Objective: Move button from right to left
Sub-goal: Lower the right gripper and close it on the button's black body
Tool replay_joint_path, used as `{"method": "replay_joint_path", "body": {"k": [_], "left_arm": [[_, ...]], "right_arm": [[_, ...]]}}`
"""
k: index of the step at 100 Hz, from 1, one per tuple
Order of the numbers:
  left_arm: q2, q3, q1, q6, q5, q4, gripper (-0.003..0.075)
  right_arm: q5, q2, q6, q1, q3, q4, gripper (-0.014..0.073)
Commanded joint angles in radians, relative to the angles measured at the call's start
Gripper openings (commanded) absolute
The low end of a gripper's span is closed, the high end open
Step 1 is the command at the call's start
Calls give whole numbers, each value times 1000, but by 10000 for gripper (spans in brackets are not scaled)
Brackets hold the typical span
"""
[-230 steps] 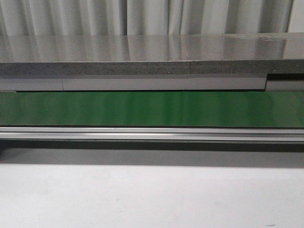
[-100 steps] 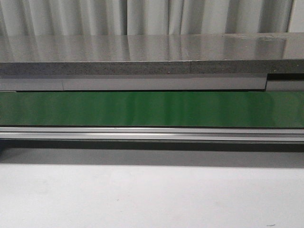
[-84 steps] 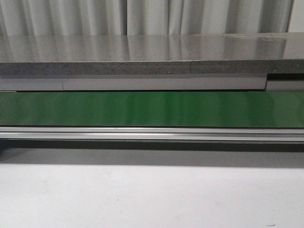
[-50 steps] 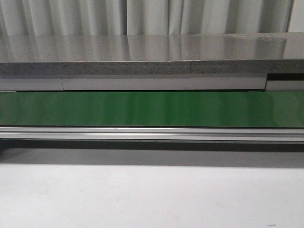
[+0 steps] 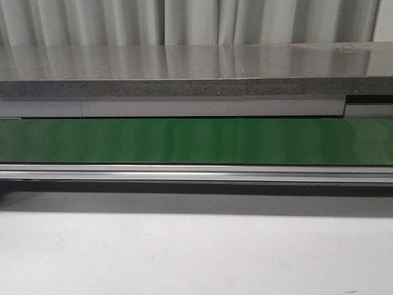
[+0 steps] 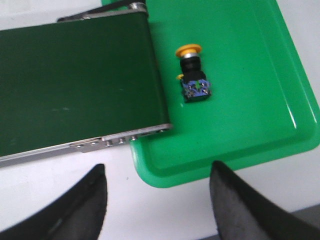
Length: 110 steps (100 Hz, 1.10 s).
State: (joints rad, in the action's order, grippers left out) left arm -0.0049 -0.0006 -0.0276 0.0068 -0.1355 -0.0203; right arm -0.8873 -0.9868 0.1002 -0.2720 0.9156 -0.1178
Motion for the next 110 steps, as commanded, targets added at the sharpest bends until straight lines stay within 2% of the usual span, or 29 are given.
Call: {"method": "replay_joint_path", "body": {"k": [1, 18, 50, 80, 110], "left_arm": [[-32, 44, 3, -7, 77, 2, -20], [-32, 44, 3, -7, 77, 2, -20], [-32, 44, 3, -7, 77, 2, -20], [-32, 44, 3, -7, 77, 2, -20], [-32, 44, 3, -7, 77, 2, -20]], "right_arm": [[5, -59, -37, -65, 58, -23, 523], [-17, -182, -113, -126, 100, -10, 521], [-15, -449, -143, -220, 227, 41, 521], [1, -663, -161, -230, 345, 60, 521], [75, -806, -162, -232, 371, 95, 521]]}}
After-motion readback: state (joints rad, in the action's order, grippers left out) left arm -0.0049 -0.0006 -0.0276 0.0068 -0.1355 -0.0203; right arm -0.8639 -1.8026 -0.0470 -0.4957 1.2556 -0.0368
